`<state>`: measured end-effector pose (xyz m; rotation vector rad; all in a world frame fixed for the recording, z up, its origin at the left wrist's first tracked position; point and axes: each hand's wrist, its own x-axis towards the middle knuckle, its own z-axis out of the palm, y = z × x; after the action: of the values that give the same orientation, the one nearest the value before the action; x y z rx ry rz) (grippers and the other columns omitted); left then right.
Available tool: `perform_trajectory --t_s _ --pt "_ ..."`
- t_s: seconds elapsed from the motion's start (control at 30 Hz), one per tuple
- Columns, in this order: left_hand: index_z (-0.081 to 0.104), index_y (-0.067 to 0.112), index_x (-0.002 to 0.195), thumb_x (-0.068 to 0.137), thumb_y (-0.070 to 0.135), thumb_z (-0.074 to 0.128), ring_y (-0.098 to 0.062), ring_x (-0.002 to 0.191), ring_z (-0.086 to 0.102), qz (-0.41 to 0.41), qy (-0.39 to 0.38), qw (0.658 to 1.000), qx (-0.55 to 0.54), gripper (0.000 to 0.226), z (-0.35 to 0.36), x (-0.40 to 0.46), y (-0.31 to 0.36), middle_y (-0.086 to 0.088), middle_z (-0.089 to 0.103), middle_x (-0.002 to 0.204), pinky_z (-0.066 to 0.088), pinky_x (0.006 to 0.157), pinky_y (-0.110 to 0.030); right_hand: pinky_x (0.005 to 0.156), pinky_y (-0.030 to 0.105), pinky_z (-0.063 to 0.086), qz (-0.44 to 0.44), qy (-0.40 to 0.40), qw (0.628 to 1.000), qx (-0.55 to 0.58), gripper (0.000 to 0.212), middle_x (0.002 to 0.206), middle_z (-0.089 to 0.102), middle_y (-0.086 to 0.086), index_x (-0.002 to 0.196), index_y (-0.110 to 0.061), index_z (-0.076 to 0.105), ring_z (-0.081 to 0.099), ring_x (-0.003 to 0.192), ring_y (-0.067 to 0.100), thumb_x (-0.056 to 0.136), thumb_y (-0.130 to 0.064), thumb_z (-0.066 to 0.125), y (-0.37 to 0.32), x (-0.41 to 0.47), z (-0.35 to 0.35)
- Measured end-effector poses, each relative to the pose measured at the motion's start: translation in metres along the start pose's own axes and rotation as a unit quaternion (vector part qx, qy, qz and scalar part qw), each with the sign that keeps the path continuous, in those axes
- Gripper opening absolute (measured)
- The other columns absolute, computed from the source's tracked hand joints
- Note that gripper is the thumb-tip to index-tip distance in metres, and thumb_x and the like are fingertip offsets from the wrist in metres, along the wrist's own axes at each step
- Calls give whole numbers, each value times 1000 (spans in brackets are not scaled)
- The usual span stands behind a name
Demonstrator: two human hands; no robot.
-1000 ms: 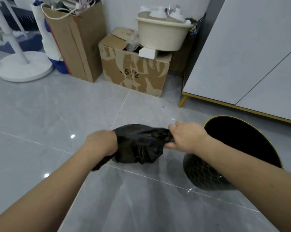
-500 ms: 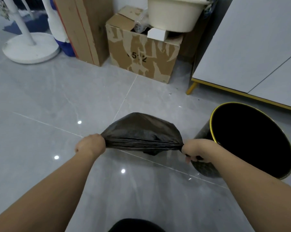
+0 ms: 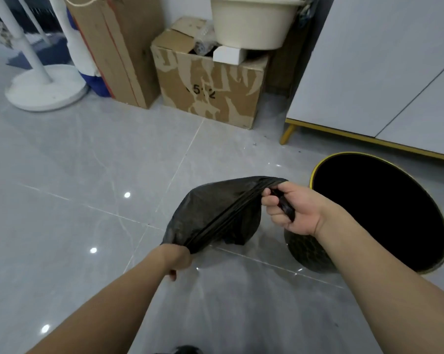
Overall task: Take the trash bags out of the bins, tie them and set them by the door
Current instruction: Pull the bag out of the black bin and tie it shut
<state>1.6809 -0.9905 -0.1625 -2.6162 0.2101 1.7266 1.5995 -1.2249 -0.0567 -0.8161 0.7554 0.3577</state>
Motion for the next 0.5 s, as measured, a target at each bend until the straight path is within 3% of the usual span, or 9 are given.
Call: perform_trajectory --t_s 0.03,0.1,0.2,0.27,0.33,0.37,0.5 --pt "51 4 101 102 24 31 -17 70 61 10 20 996 -89 28 0 -3 5 -8 62 85 47 63 -22 36 20 9 -8 -15 1000 10 26 52 43 -3 72 -16 45 24 33 7 94 -21 34 -2 -2 0" --pt "46 9 86 101 17 32 -15 53 37 31 64 960 -272 22 -4 0 10 -6 45 69 34 52 -23 35 19 10 -25 -28 999 29 24 58 53 0 74 -15 48 25 32 6 94 -20 37 -4 -7 -2" --pt "37 13 72 91 6 29 -16 50 21 32 110 860 -497 22 -7 16 10 -5 32 60 20 49 -23 34 17 13 -20 -38 999 9 22 85 72 9 79 -9 66 26 32 4 89 -18 49 -3 -17 -13" --pt "44 14 72 90 6 34 -16 51 26 40 137 783 -606 23 -12 20 10 -5 39 61 29 51 -25 36 16 13 7 -98 994 -47 16 105 72 15 82 -6 74 26 35 3 80 -18 63 -1 -25 -19" --pt "53 15 75 91 3 40 -16 54 34 76 187 721 -663 23 -15 23 13 -5 45 64 37 54 -28 37 17 14 9 -151 986 -73 22 115 69 18 89 -6 76 20 40 4 72 -20 77 1 -32 -22" --pt "55 14 77 90 1 40 -16 55 37 89 214 706 -670 24 -15 25 16 -5 47 65 38 54 -28 38 17 14 -6 -153 986 -66 25 117 69 17 90 -7 76 18 42 5 71 -22 77 0 -33 -21" --pt "56 8 86 89 -3 33 -17 53 40 116 233 642 -721 26 1 28 39 -6 47 64 35 41 -19 36 16 13 -113 -67 991 12 33 121 69 5 87 -10 78 22 35 3 89 -29 51 -8 -21 -10"
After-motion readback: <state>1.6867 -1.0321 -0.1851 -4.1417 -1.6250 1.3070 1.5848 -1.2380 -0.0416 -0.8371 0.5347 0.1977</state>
